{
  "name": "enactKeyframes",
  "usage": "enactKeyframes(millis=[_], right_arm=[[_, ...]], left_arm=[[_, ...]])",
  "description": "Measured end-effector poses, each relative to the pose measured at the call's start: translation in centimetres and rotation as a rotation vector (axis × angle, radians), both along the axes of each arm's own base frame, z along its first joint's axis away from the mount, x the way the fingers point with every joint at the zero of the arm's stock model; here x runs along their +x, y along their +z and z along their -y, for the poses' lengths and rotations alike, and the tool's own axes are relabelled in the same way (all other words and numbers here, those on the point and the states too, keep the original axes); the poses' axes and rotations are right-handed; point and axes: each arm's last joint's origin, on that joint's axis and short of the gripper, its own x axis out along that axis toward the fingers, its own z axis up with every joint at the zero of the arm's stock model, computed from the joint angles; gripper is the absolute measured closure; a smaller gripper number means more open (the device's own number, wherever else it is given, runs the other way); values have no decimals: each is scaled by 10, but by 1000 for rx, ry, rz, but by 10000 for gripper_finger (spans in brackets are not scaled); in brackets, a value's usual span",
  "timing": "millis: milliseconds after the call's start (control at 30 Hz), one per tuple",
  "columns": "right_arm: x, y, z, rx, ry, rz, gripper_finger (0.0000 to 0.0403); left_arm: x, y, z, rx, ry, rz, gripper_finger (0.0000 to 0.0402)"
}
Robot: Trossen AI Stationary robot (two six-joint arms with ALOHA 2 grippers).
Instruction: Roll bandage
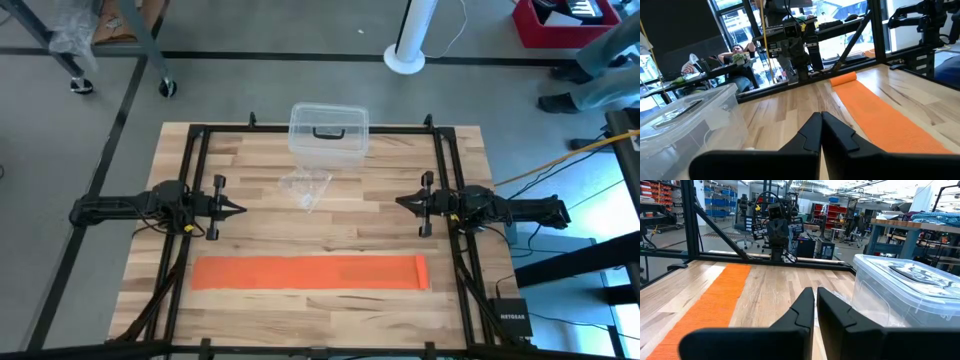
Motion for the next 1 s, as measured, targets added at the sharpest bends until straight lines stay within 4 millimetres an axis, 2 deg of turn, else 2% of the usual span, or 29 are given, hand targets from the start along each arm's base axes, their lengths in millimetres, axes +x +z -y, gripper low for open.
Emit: enactKeyframes(millis=[367,667,733,900,1000], right_arm=[[0,0,0,0,0,0,377],[0,1,0,-44,-12,10,377],[0,2,0,23,10,19,377],[-1,7,-2,352,76,55,377],[-2,11,-2,527,111,76,377]], left_arm=[[0,1,-1,1,39,7,402],[-1,11,-4,40,121,112,402],[-1,13,-3,-31,105,140,402],[-2,22,-3,-377,63,237,402],[-3,25,-3,-506,41,266,402]])
